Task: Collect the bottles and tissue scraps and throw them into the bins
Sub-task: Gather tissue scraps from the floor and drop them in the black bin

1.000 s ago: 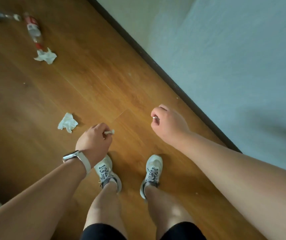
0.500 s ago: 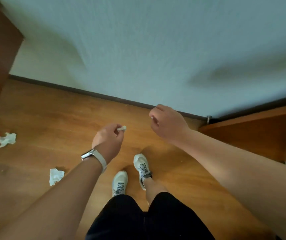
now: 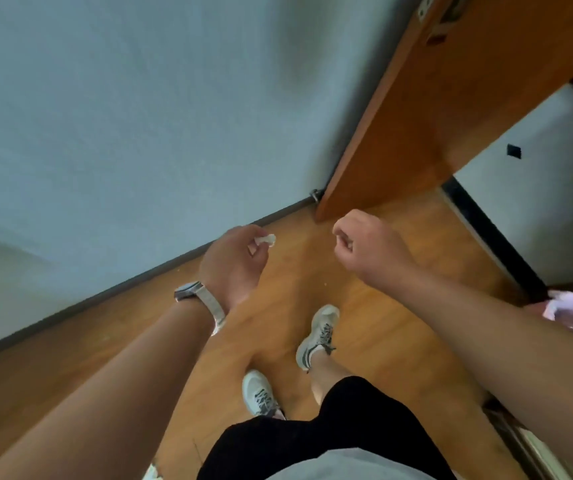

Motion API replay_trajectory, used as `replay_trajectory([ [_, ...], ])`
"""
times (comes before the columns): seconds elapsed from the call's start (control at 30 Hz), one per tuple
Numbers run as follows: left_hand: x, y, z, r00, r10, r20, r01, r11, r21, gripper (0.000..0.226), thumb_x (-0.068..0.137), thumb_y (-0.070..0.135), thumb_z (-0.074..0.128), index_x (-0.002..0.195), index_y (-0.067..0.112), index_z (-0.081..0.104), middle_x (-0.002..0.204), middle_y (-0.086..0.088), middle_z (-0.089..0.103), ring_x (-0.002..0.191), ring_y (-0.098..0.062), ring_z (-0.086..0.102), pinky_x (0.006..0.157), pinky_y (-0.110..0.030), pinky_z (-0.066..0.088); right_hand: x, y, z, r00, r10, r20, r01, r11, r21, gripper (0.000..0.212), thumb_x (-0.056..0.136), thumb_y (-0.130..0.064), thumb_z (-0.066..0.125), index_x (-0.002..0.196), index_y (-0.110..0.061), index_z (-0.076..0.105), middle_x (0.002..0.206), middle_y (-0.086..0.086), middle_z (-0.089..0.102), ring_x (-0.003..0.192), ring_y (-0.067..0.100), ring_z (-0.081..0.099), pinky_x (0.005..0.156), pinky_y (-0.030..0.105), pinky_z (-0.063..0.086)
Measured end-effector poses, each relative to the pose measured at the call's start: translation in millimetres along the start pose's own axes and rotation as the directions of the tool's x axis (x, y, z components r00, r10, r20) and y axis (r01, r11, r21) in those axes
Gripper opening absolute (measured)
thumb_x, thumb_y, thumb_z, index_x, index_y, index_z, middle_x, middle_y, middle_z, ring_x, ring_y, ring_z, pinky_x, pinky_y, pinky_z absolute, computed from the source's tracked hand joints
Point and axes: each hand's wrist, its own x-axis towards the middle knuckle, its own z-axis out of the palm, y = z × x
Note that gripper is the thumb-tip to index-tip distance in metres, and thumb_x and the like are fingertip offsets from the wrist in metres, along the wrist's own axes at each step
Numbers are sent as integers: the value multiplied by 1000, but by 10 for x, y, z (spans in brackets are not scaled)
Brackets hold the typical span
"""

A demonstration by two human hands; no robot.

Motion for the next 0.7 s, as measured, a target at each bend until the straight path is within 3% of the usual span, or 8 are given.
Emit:
replay_trajectory([
  [0.13,58,507,231,987,140,83,-142,990,18,14,93,33,57,102,29,67,85,13,59,78,-9,57,66,-23,40,-554,317,-279,981,188,-53,-188,982,5,6,88,-11,55,86,-14,61,88,-1,57,77,16,51,55,24,39],
  [0.23,60,920,437,961,231,154,-235,972,13,14,94,33,56,101,29,67,89,10,62,78,-10,58,68,-23,42,-955,572,-486,941,330,-68,-331,944,5,9,93,-16,53,94,-16,61,98,-4,55,81,12,51,55,14,34],
  [0.47,-43,1824,1038,885,371,283,-397,917,39,12,95,31,56,102,30,65,90,13,59,76,-6,55,60,-11,32,-1970,1317,-824,825,543,-156,-537,839,84,17,94,-20,52,108,-18,62,101,-8,53,85,9,52,70,23,44],
  [0.7,-412,2932,1950,786,487,381,-525,851,-5,9,94,32,54,96,33,63,89,14,62,77,-5,57,65,-25,46,-3146,2259,-1008,713,660,-238,-646,750,144,12,90,-17,60,101,-17,64,97,-6,56,84,11,55,72,22,43],
])
